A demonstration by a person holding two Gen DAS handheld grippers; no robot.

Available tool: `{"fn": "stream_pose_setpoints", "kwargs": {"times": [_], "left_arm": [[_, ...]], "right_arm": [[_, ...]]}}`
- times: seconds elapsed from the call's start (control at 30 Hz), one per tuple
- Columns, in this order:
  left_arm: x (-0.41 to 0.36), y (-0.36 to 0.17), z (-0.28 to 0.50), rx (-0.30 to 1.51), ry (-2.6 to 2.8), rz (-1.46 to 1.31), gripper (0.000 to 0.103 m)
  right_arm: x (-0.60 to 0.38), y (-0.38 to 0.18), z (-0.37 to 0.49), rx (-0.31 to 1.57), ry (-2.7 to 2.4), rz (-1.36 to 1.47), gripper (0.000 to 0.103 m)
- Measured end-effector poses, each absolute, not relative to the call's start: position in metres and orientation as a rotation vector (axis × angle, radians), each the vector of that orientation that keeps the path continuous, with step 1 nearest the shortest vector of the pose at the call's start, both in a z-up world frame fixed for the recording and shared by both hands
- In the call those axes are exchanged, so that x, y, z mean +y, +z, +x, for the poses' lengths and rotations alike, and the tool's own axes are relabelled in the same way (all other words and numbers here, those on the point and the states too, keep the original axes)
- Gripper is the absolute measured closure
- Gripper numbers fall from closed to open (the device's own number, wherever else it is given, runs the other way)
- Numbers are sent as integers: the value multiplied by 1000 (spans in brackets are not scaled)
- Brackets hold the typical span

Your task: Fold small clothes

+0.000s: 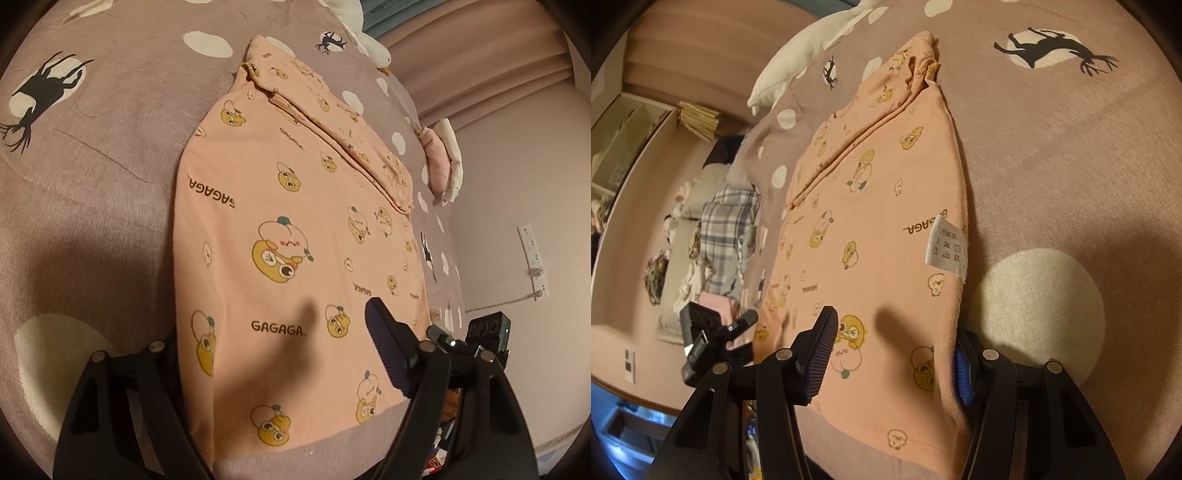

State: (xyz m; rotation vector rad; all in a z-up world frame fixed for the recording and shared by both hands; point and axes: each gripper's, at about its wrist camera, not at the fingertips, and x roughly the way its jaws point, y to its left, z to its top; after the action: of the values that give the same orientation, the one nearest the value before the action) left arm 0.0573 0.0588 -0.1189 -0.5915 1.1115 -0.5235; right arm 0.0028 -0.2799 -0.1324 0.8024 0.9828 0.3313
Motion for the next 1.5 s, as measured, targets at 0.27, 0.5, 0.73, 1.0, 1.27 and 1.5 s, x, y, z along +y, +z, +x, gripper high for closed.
{"fn": "stream_pose_setpoints", "kwargs": {"times": [0.27,0.5,0.73,1.0,1.27,1.5], "left_arm": [[65,-121,68,1130,-515,-635,44],[79,-133,61,1155,-469,-677,87],[83,-133,54,1174,-495,-667,94],[74,-132,57,1183,-541,-675,94],[90,-132,49,1142,-566,-785,97],[96,-119,42,1093,-626,-847,97]], "right_arm": [[-286,-140,3,976,307,831,71],[-287,-142,-5,980,305,848,89],[-288,-144,-14,1004,334,861,89],[-275,-141,-2,1013,322,829,89],[-272,-128,-8,959,348,785,93],[-277,-115,-12,840,443,859,94]]}}
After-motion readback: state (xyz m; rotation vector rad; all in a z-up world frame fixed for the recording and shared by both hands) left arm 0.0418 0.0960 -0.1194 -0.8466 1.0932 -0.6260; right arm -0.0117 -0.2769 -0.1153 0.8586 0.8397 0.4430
